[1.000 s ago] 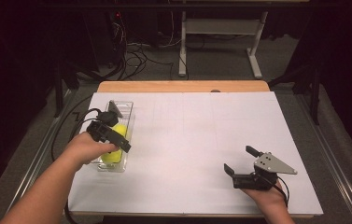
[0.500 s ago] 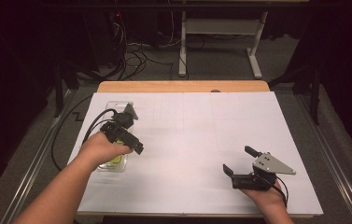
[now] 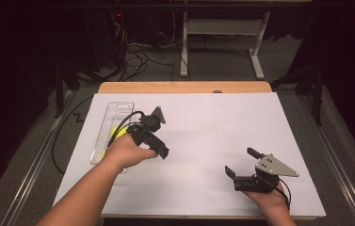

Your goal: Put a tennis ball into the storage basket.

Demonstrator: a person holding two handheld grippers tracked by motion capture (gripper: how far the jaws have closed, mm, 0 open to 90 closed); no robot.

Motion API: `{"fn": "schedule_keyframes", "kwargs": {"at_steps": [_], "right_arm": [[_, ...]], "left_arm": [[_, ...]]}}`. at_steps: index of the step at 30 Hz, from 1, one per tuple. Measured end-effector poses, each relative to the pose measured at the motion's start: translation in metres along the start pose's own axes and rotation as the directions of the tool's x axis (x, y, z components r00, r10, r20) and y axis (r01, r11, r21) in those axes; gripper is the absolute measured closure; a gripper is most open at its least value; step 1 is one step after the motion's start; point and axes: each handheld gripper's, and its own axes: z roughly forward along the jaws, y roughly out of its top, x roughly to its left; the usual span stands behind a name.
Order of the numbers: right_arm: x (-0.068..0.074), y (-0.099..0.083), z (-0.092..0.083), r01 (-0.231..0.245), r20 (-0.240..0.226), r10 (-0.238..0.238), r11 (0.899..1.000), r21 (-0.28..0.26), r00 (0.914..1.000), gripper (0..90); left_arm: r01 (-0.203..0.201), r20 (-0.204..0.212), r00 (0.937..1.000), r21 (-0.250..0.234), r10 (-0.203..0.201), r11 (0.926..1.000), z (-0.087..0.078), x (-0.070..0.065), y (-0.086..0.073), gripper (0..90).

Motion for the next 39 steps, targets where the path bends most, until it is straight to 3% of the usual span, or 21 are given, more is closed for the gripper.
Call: {"fn": "schedule_keyframes", "kwargs": {"at_steps": [11, 18, 23, 27, 29, 33, 37, 39], "right_arm": [[-0.002, -0.001, -0.001, -0.007, 0.005, 0.007, 1.0, -0.005, 1.0, 0.3], [-0.001, 0.0, -0.001, -0.002, 0.004, 0.002, 1.0, -0.007, 1.0, 0.3], [-0.001, 0.0, -0.002, -0.001, 0.001, 0.001, 1.0, -0.009, 1.0, 0.3], [-0.002, -0.001, -0.002, -0.003, 0.002, 0.003, 1.0, -0.009, 1.0, 0.3], [-0.003, -0.001, -0.003, -0.003, 0.002, 0.003, 1.0, -0.006, 1.0, 0.3], [-0.003, -0.001, -0.003, -0.003, 0.001, 0.003, 1.0, -0.006, 1.0, 0.3], [-0.002, -0.001, -0.003, -0.004, 0.002, 0.004, 1.0, -0.004, 1.0, 0.3], [-0.002, -0.001, -0.002, -0.005, 0.002, 0.005, 1.0, -0.003, 1.0, 0.3]], "left_arm": [[-0.008, 0.001, 1.0, 0.012, 0.008, 0.9999, 0.009, -0.009, 0.008, 0.8], [-0.014, 0.031, 0.9994, 0.005, 0.014, 0.9999, 0.022, -0.012, 0.008, 0.8], [-0.022, 0.065, 0.9976, -0.027, 0.024, 0.9994, 0.039, -0.017, 0.006, 0.8], [-0.011, 0.083, 0.9964, -0.095, 0.019, 0.9954, 0.055, -0.018, -0.003, 0.8], [-0.016, 0.084, 0.9961, -0.145, 0.028, 0.9893, 0.061, -0.02, -0.011, 0.8], [-0.077, 0.047, 0.9947, -0.253, 0.091, 0.9644, 0.069, -0.026, -0.03, 0.8], [-0.104, 0.042, 0.9908, -0.37, 0.128, 0.9233, 0.075, -0.028, -0.048, 0.8], [-0.094, 0.059, 0.9896, -0.426, 0.132, 0.8999, 0.076, -0.027, -0.055, 0.2]]}}
